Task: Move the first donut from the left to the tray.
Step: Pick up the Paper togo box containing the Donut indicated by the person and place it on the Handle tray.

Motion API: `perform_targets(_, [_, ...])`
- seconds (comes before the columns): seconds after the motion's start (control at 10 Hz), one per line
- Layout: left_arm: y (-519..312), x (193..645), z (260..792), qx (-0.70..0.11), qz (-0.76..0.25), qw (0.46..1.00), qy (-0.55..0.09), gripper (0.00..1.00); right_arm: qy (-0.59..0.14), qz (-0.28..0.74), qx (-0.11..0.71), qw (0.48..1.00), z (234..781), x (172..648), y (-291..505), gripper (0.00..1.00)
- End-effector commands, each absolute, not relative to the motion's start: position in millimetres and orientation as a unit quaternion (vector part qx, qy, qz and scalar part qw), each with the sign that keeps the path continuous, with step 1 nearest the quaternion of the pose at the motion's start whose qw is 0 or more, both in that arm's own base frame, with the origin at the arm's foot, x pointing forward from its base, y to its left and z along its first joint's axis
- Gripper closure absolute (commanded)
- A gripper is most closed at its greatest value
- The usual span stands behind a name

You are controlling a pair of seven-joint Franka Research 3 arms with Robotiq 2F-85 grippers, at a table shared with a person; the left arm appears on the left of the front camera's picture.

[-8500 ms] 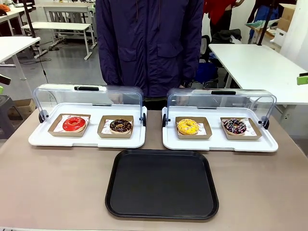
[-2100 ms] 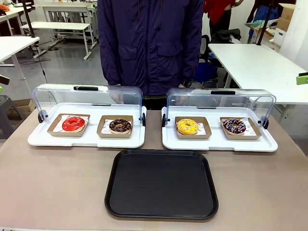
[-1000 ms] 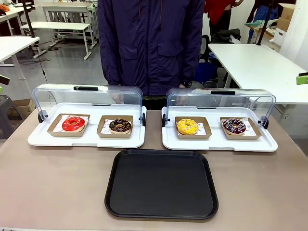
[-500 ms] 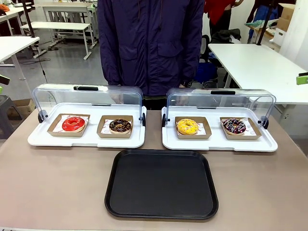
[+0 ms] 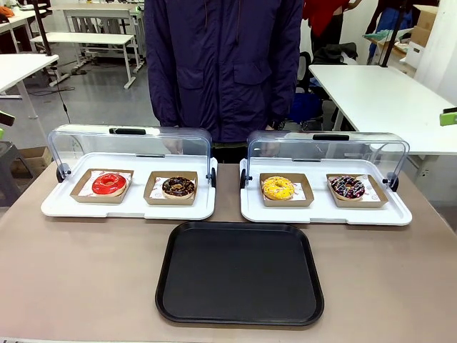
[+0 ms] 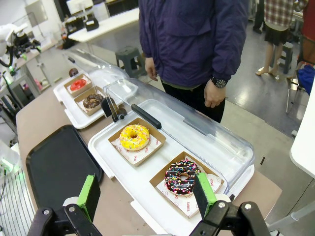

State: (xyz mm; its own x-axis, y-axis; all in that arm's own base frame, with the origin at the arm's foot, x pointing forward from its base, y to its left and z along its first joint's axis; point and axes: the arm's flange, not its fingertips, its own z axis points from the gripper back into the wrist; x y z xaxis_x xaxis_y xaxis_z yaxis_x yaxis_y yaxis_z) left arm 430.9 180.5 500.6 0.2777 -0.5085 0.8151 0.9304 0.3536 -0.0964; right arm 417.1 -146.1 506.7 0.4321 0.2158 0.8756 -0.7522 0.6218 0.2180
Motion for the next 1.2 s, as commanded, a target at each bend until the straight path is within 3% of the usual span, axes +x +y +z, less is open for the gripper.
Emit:
perform_targets(0.0, [179.5, 429.9, 500.8, -0.3, -0.486, 0.738, -0.359, 0.0, -0.446, 0.308, 0.311, 0.781, 507.4, 419.4, -145.4, 0.0])
perform_targets(1.1, [179.5, 429.9, 500.8, -0.3, -0.486, 0.738, -0.359, 0.0, -0.446, 0.308, 0.311, 0.781, 507.4, 419.4, -145.4, 0.0])
